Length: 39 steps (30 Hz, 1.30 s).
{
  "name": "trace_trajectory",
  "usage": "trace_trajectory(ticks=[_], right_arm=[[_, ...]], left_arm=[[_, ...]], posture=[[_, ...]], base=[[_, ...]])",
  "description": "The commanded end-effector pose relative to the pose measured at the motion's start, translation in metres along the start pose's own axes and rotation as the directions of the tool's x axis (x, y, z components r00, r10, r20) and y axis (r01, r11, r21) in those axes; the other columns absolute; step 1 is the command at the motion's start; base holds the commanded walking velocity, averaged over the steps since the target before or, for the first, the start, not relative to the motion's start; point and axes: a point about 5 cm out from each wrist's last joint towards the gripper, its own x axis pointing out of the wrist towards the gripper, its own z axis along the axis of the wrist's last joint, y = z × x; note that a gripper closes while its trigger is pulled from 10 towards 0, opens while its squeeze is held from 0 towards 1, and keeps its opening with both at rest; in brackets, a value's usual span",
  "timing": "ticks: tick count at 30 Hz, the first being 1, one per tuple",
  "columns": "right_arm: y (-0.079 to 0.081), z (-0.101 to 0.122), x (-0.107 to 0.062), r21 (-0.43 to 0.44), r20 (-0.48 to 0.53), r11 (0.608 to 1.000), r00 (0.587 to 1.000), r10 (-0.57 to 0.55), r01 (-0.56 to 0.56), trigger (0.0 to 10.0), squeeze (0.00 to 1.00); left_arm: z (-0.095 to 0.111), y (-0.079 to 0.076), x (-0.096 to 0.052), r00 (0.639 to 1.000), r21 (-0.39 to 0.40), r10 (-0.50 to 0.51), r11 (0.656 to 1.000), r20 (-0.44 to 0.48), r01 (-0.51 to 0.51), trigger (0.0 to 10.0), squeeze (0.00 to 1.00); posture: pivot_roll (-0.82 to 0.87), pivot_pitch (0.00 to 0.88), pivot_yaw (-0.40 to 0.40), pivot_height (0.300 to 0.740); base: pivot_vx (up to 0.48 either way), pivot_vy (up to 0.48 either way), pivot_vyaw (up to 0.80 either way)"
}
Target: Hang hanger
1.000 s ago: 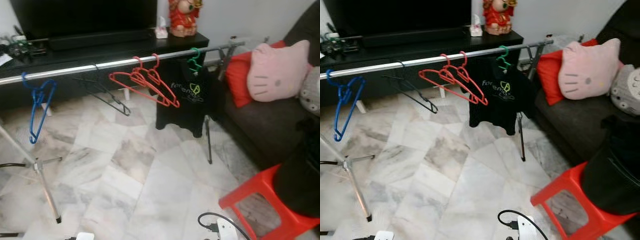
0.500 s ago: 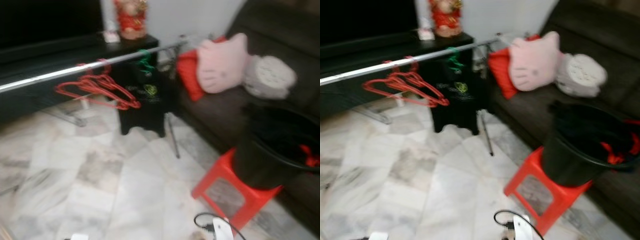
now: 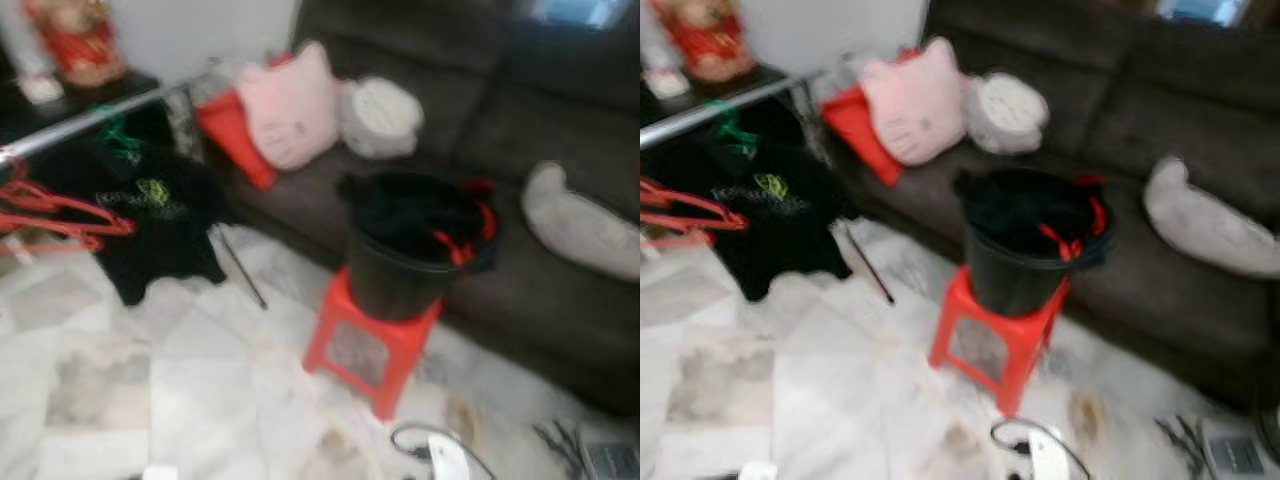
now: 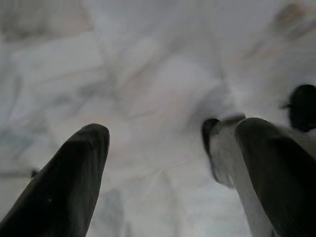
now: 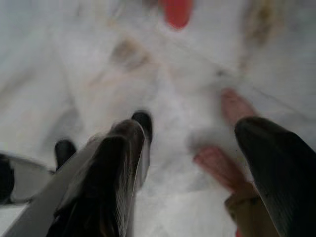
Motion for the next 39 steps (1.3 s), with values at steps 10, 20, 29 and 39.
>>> trace_trajectory(ticks=[10, 20, 29, 39], right_arm=[[0.0059, -0.003, 0.0003, 0.005, -0.008, 1.0, 1.0, 0.014, -0.014, 10.0, 0.0], [0.0065, -0.0023, 0.0003, 0.014, 0.002, 1.0, 1.0, 0.014, -0.014, 10.0, 0.0], [0.0063, -0.0025, 0.0003, 0.029, 0.006, 1.0, 1.0, 0.009, -0.009, 10.0, 0.0], [0.006, -0.0018, 0.0003, 0.02, 0.008, 1.0, 1.0, 0.009, -0.009, 10.0, 0.0]], left_arm=[[-0.0042, 0.0064, -0.0009, 1.0, -0.015, 0.011, 1.0, -0.01, -0.012, 10.0, 0.0], [-0.0026, 0.0059, -0.0007, 1.0, -0.034, 0.015, 0.999, -0.003, -0.015, 10.0, 0.0], [-0.0031, 0.0051, -0.0007, 1.0, -0.036, 0.009, 0.999, -0.007, -0.01, 10.0, 0.0], [-0.0067, 0.007, -0.0014, 1.0, -0.036, 0.014, 0.999, -0.02, -0.014, 10.0, 0.0]], posture=[[-0.04, 0.022, -0.034, 0.74], [-0.04, 0.023, -0.032, 0.74], [-0.04, 0.024, -0.032, 0.74], [-0.04, 0.024, -0.033, 0.74]], base=[[0.0, 0.0, -0.71], [0.0, 0.0, -0.39], [0.0, 0.334, -0.08], [0.0, 0.362, -0.41]])
